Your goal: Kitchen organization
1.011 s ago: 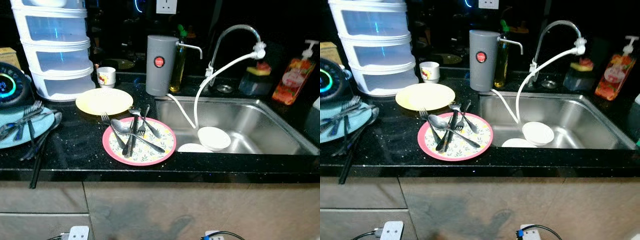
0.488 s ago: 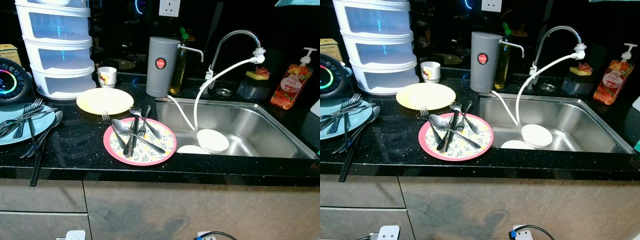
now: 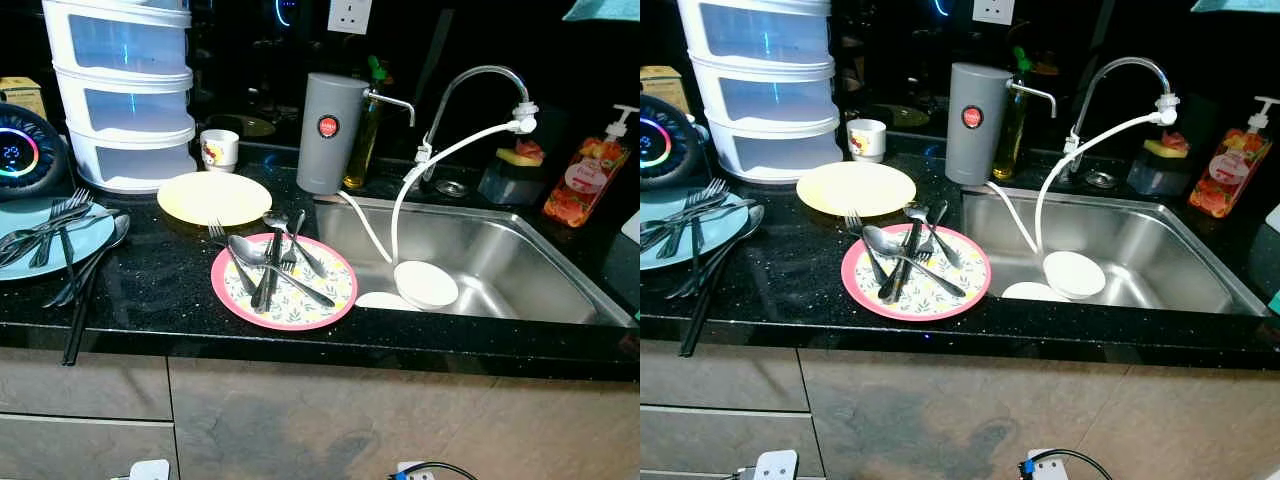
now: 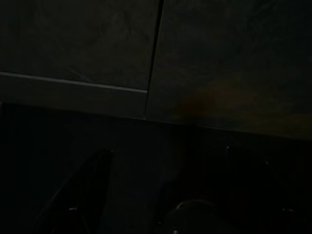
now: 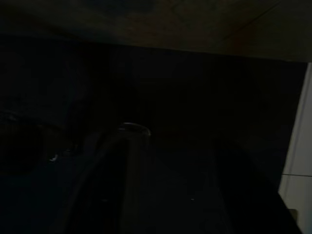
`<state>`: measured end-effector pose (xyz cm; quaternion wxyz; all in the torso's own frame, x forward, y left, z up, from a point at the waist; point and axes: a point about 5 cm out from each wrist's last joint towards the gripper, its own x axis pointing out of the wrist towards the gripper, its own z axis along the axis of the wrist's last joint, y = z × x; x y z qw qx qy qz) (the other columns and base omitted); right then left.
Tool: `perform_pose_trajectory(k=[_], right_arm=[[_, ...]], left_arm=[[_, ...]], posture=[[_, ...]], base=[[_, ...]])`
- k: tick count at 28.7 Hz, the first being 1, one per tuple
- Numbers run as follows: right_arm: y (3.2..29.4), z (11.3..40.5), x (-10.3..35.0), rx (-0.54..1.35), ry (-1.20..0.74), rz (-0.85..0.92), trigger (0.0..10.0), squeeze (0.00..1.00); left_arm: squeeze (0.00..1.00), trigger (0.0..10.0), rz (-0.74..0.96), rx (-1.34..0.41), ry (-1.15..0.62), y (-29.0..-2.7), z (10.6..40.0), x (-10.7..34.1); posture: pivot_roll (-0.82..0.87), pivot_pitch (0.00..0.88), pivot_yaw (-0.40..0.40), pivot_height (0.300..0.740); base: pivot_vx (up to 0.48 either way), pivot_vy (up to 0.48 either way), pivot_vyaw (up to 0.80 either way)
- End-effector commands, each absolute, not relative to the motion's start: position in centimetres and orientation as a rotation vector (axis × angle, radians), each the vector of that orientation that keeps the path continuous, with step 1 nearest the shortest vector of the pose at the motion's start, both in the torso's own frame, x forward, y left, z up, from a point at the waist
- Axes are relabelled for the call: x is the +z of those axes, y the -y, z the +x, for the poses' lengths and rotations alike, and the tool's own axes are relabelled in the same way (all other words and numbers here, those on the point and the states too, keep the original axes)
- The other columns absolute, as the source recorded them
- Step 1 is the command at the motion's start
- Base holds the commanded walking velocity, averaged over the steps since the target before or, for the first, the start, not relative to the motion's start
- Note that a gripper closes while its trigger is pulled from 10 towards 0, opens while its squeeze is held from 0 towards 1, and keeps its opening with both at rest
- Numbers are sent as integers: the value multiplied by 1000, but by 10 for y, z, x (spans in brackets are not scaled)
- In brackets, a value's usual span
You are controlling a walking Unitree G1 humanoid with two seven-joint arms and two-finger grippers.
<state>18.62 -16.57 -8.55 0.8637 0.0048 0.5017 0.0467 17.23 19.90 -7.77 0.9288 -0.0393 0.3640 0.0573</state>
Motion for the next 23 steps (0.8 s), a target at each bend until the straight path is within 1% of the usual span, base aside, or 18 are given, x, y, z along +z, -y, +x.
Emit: perform_pose_trajectory(k=[1,2,7,8,9,10,11,12,13,19,20,21,23], right_arm=[[171,186,-85,87,-1061,-15,10000,0],[171,186,-86,82,-1063,-15,10000,0],[167,186,-85,107,-1058,-23,10000,0],[166,186,-86,111,-1059,-22,10000,0],[165,186,-86,111,-1060,-20,10000,0],[165,184,-87,107,-1064,-13,10000,0],[164,182,-88,102,-1068,-6,10000,0],[164,180,-89,101,-1072,-5,10000,0],[164,178,-90,102,-1076,-4,10000,0],[165,172,-92,104,-1089,-12,10000,0],[166,171,-92,101,-1092,-13,10000,0],[166,171,-92,101,-1092,-14,10000,0],[166,172,-92,101,-1091,-16,10000,0]], left_arm=[[0,10000,-117,108,-762,-191,171,-80],[0,10000,-116,86,-764,-189,170,-80],[0,10000,-122,42,-783,-186,170,-82],[0,9608,-124,37,-784,-185,170,-82],[0,9608,-124,35,-783,-185,170,-82],[0,7765,-124,34,-782,-184,171,-82],[0,7412,-125,32,-783,-184,171,-82],[0,431,-123,29,-782,-183,171,-82],[0,0,-125,27,-779,-183,172,-81],[0,0,-85,22,-756,-183,173,-79],[0,9412,-33,27,-757,-185,173,-79],[0,10000,-12,29,-751,-186,174,-79],[0,10000,18,30,-737,-187,174,-77]], posture=[[83,0,-152,740],[72,0,-135,740],[50,0,-108,740],[48,0,-104,740],[46,0,-100,740],[45,0,-95,740],[44,0,-93,740],[44,0,-93,740],[45,0,-91,740],[50,0,-89,740],[48,0,-87,740],[48,0,-87,740],[46,0,-86,740]], base=[[0,0,0],[0,0,0],[0,0,0],[0,0,0],[0,0,0],[0,0,0],[0,0,0],[0,0,0],[0,0,0],[0,0,0],[0,0,0],[0,0,0],[0,0,0]])
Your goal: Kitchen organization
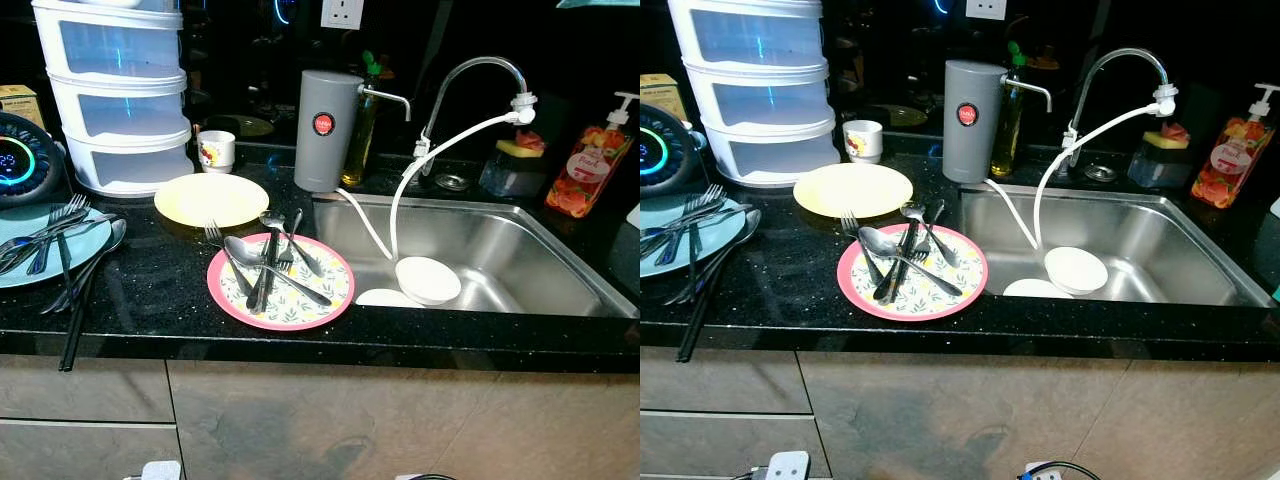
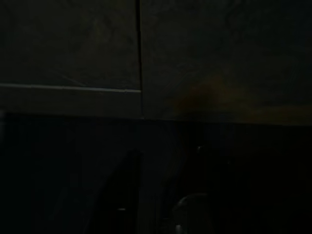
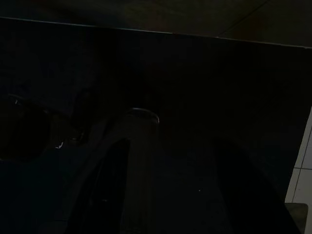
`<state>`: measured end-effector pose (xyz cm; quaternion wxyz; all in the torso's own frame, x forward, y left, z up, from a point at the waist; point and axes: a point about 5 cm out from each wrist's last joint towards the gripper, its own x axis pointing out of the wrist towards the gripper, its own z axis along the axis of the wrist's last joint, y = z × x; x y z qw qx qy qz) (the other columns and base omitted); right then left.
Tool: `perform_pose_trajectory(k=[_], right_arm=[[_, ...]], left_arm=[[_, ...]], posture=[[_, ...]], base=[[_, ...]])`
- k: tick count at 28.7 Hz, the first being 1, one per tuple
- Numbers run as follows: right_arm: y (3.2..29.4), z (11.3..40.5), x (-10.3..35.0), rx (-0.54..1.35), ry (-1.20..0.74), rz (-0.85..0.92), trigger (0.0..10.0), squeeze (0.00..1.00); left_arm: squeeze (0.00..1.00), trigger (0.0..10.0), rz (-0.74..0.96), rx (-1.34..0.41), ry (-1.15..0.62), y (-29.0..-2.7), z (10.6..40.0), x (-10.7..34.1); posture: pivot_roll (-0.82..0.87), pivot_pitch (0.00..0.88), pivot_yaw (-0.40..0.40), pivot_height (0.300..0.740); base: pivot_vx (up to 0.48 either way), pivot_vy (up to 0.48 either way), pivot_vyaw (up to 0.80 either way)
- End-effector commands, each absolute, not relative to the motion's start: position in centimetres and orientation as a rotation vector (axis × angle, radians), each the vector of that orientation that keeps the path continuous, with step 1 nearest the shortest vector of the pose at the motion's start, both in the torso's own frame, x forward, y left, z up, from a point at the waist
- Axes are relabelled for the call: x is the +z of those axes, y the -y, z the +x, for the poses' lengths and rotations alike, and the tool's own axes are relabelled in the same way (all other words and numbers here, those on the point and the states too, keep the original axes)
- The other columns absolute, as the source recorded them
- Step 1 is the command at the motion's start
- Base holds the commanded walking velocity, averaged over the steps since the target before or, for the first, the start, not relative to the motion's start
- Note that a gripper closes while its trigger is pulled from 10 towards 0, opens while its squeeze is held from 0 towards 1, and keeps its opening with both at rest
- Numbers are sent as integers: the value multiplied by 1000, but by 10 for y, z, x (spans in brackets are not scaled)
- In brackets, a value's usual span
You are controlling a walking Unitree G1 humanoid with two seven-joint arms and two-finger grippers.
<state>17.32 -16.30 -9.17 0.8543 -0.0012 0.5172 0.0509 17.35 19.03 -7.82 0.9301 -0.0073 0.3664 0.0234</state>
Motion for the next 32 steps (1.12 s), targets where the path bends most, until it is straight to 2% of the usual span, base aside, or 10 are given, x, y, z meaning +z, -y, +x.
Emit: perform_pose_trajectory(k=[1,12,27,32], right_arm=[[166,172,-92,100,-1087,-18,10000,0],[162,195,-80,111,-938,-8,10000,0],[166,187,-84,101,-960,-21,10000,0],[172,189,-81,58,-916,-84,10000,0]], left_arm=[[0,10000,38,34,-721,-188,175,-76],[0,10000,59,-82,-665,-178,182,-71],[0,10000,40,-85,-663,-179,186,-70],[0,10000,89,-51,-633,-179,189,-67]], posture=[[47,0,-84,740],[38,0,-66,740],[30,0,-51,740],[25,0,-43,740]], base=[[0,0,0],[0,0,0],[0,0,0],[0,0,0]])
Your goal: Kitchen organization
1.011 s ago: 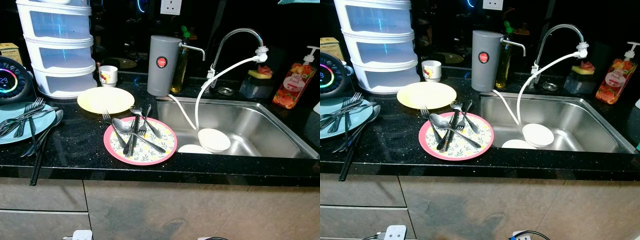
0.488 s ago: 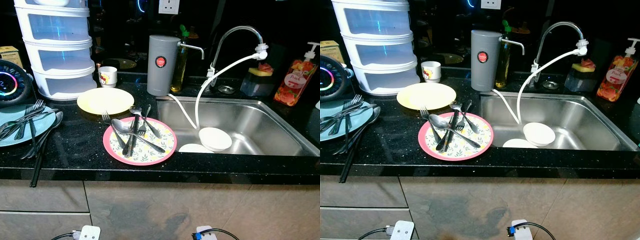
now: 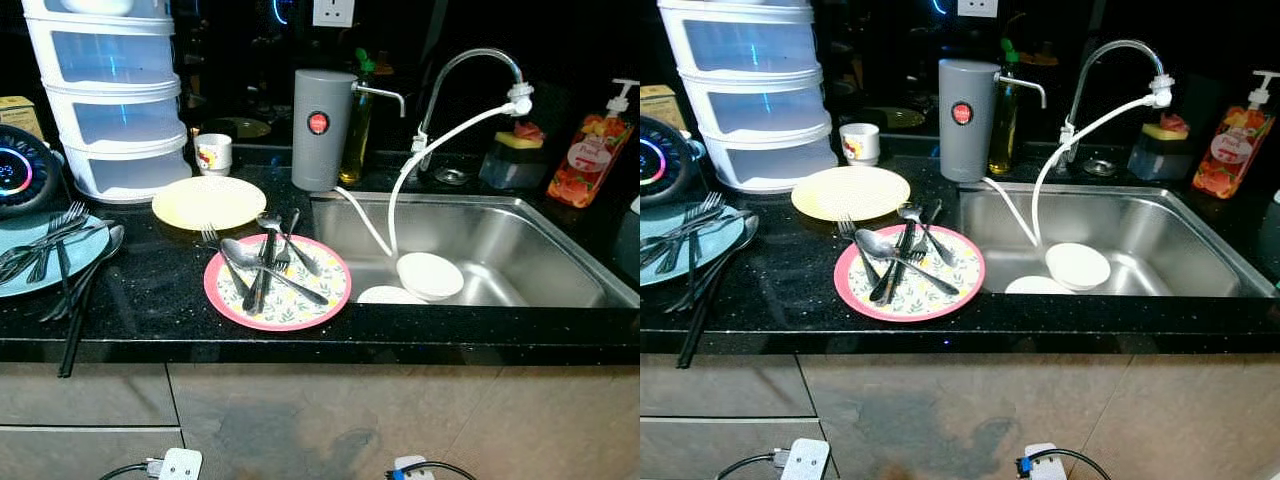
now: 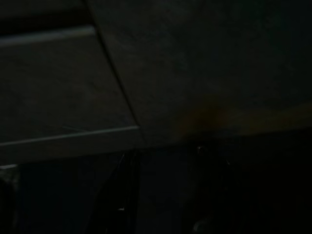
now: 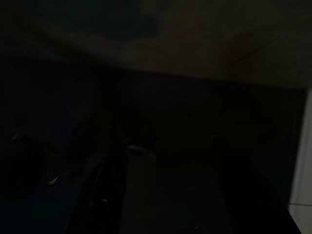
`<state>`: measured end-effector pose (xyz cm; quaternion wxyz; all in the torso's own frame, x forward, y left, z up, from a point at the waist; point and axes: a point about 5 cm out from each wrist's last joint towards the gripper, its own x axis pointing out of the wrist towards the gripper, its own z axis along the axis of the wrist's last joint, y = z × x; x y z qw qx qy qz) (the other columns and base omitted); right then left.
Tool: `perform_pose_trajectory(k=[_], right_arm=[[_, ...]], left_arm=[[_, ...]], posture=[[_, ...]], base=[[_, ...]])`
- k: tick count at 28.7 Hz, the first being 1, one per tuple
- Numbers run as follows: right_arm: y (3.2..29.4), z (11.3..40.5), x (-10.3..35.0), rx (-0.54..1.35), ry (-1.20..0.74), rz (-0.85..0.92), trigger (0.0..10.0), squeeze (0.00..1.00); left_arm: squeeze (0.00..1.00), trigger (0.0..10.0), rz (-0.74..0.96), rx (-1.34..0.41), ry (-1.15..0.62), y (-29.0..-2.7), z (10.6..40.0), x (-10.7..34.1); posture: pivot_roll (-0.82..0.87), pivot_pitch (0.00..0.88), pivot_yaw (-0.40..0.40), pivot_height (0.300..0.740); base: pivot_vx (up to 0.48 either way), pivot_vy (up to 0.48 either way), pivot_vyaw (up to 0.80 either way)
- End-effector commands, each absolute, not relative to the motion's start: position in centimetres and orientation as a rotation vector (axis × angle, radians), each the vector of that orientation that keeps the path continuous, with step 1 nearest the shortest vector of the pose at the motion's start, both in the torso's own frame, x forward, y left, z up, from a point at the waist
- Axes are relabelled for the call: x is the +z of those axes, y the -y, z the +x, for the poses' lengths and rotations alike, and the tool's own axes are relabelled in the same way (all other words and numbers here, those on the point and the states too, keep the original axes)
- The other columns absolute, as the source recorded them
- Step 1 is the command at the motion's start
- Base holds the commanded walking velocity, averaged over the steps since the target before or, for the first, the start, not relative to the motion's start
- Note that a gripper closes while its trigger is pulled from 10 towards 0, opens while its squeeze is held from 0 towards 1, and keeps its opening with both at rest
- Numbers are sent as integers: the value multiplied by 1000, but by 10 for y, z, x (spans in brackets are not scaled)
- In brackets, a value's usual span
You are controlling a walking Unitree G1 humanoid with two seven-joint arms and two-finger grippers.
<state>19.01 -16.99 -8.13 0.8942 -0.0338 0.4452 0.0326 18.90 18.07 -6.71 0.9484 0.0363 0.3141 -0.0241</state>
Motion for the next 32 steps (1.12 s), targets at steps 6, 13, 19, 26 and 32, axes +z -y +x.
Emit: perform_pose_trajectory(k=[6,13,19,26,32], right_arm=[[169,192,-80,87,-910,9,10000,0],[170,192,-79,87,-887,-40,10000,0],[175,196,-76,4,-852,37,10000,0],[178,199,-74,-32,-828,55,10000,0],[179,200,-74,-38,-829,59,10000,0]], left_arm=[[0,10000,49,-26,-653,-177,189,-69],[0,10000,107,-102,-644,-178,187,-68],[0,10000,55,-55,-655,-184,186,-69],[0,10000,-6,72,-646,-200,187,-67],[0,10000,-12,77,-652,-206,184,-67]], posture=[[29,0,-44,740],[32,0,-41,740],[33,0,-37,740],[34,0,-39,740],[36,0,-36,740]], base=[[0,0,0],[0,0,0],[0,0,0],[0,0,0],[0,0,0]])
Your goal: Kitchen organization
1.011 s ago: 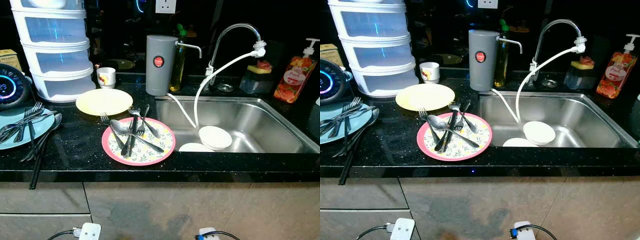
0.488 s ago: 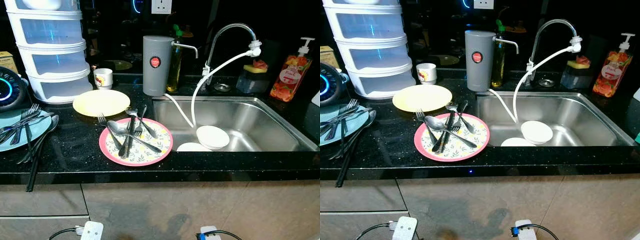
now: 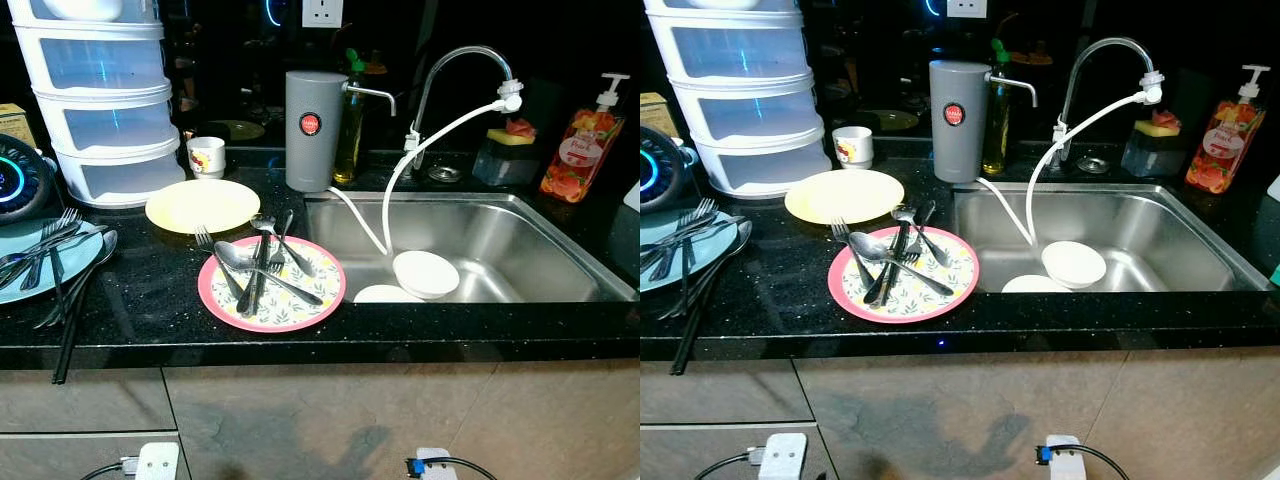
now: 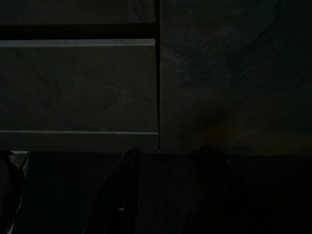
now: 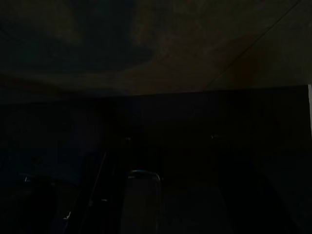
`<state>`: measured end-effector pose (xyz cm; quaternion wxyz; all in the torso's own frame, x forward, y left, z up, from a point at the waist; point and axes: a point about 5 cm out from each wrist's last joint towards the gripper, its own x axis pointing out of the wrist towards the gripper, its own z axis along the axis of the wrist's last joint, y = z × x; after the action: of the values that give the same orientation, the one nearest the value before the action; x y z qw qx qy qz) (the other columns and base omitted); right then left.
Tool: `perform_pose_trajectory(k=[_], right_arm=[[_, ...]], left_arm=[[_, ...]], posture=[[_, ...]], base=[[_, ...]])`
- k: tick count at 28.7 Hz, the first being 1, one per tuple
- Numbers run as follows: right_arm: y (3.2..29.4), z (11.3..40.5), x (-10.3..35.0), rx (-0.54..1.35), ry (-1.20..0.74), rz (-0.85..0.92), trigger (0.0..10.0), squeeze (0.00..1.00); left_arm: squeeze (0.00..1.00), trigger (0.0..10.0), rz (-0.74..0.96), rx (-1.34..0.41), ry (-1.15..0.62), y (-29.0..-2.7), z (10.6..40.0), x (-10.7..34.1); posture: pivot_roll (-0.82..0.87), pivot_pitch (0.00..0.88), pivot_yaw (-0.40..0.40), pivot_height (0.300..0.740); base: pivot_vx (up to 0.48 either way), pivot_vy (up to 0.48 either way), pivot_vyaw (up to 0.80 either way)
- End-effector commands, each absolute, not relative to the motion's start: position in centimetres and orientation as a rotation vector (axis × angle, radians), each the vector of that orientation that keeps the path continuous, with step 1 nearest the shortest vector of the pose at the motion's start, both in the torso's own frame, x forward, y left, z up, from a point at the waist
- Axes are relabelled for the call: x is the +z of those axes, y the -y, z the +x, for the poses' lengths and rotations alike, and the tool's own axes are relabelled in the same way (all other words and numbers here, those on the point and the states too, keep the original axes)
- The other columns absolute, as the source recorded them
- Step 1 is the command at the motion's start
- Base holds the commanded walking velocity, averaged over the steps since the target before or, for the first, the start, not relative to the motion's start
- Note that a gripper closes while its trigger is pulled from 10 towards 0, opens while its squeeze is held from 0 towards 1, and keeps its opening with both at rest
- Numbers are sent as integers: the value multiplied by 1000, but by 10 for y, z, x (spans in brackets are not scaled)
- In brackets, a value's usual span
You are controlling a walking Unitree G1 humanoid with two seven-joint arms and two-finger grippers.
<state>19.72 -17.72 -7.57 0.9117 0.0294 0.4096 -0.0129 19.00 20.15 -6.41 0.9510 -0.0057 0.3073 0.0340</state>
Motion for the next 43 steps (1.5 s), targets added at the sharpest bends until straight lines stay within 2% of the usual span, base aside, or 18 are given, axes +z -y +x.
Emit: perform_pose_trajectory(k=[1,11,15,17,20,23,27,30,34,41,43], right_arm=[[179,200,-74,-44,-830,64,10000,0],[175,197,-76,-42,-848,51,10000,0],[178,198,-75,-40,-848,39,10000,0],[179,195,-77,-35,-869,21,10000,0],[180,191,-80,-6,-913,-96,10000,0],[182,194,-78,-44,-898,-14,10000,0],[180,185,-83,-15,-945,-47,10000,0],[181,184,-85,-48,-966,-27,10000,0],[176,180,-87,-12,-983,-53,10000,0],[170,183,-85,37,-933,32,10000,0],[173,179,-87,78,-961,-83,10000,0]], left_arm=[[0,10000,-19,80,-653,-206,184,-67],[0,10000,-55,67,-681,-199,190,-68],[0,10000,5,11,-709,-193,191,-69],[0,10000,57,-7,-729,-192,189,-71],[0,10000,49,-7,-751,-192,186,-73],[0,10000,24,-46,-765,-185,182,-76],[0,10000,0,-12,-776,-186,181,-77],[0,10000,32,-72,-795,-181,177,-79],[0,10000,23,-60,-794,-183,176,-79],[0,10000,31,-108,-786,-179,174,-80],[0,10000,54,-65,-759,-189,173,-77]], posture=[[37,0,-37,740],[45,0,-32,740],[45,0,-48,740],[46,0,-52,740],[28,0,-33,740],[44,0,-52,740],[40,0,-36,740],[41,0,-40,740],[32,0,-34,740],[28,0,-40,740],[-3,0,-11,740]], base=[[0,0,0],[0,0,0],[0,0,0],[0,0,0],[0,0,0],[0,0,0],[0,0,0],[0,0,0],[0,0,0],[0,0,0],[0,0,0]])
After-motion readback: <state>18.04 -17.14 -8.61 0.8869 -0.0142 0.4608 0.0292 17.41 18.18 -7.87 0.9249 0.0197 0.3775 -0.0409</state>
